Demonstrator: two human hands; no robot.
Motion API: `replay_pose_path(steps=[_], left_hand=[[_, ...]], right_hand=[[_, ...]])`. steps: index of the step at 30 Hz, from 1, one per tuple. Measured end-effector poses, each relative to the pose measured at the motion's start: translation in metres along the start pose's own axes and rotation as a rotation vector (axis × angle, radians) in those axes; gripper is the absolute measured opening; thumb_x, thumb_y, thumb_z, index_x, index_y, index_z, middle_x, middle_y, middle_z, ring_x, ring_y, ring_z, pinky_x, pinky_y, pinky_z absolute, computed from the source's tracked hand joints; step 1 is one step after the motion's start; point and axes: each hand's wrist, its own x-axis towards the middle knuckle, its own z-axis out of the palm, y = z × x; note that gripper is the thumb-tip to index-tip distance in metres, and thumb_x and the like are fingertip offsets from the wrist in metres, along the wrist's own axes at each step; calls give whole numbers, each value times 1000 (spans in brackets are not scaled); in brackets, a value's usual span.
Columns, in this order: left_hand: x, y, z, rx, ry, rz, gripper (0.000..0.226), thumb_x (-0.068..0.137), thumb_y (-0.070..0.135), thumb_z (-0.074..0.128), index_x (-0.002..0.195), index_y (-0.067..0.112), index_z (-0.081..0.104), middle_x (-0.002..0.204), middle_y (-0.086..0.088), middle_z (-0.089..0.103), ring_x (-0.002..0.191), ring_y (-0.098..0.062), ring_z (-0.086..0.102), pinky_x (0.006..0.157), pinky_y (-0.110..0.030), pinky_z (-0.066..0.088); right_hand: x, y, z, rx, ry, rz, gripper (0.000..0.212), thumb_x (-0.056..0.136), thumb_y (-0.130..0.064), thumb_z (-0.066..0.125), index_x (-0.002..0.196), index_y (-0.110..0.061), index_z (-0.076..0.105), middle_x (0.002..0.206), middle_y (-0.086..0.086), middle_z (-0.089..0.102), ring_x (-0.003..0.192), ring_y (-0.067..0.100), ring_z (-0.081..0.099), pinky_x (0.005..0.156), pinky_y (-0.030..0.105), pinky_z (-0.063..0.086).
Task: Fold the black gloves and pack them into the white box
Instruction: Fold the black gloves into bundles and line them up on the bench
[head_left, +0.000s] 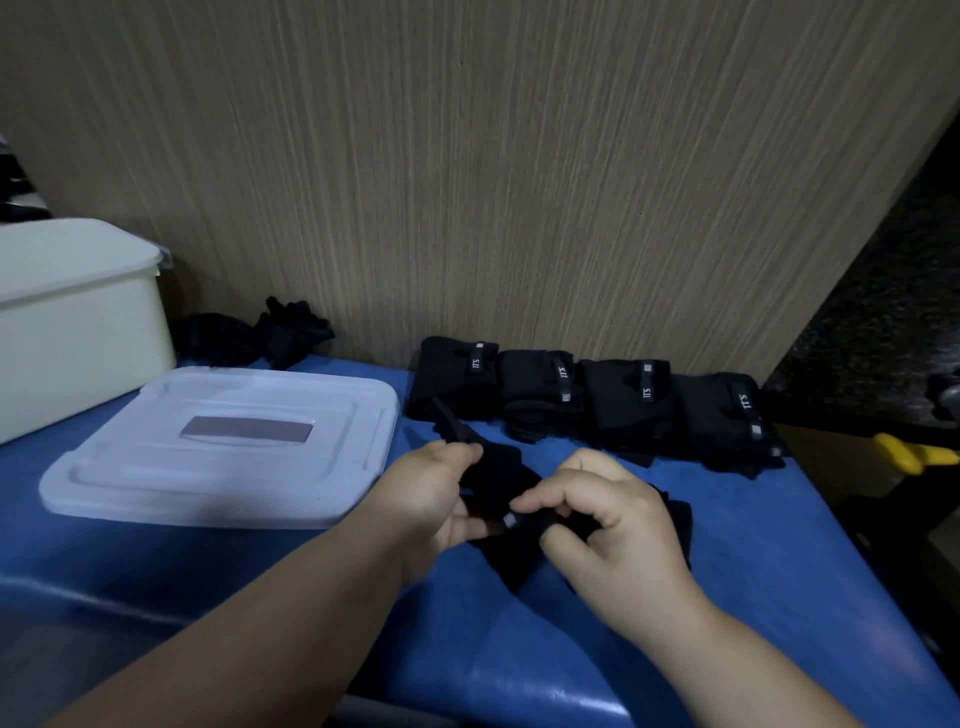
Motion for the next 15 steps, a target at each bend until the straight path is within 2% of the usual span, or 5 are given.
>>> replay_pose_path(steps=[6,9,11,13,15], left_hand=[[3,0,-2,-58,-19,19,35,102,18,35,127,0,51,112,-21,67,82,-26,68,50,-28,55],[3,1,-3,-68,-13,75,32,102,12,34,127,0,49,115,-24,65,83,-28,67,53,-33,58],[2,2,-2,-85,-24,90,31,101,10,35,127,2,50,116,-23,65,94,-32,66,69,-41,59],[3,1,-2,-98,-42,91,32,101,11,36,128,4,51,116,-19,67,107,-34,64,87,-47,52],[2,1,-2,-94,-77,78,32,101,15,37,127,7,54,115,-15,68,109,-31,63,91,-46,50]], right_hand=[[-3,2,-2,48,-153,-75,29,75,-16,68,97,-32,71,85,-14,58,81,6,60,69,16,49],[-3,-1,-3,118,-84,-54,19,76,-23,68,95,-27,72,81,-10,59,78,10,61,72,14,46],[-1,0,-2,113,65,32,15,77,-34,64,91,-30,69,83,-11,59,79,10,61,73,12,45],[2,2,-3,83,161,201,23,76,-48,61,96,-36,62,93,-13,59,89,7,60,75,14,46],[4,5,-5,59,83,379,27,80,-53,63,102,-44,51,103,-15,59,96,-1,58,78,13,44]])
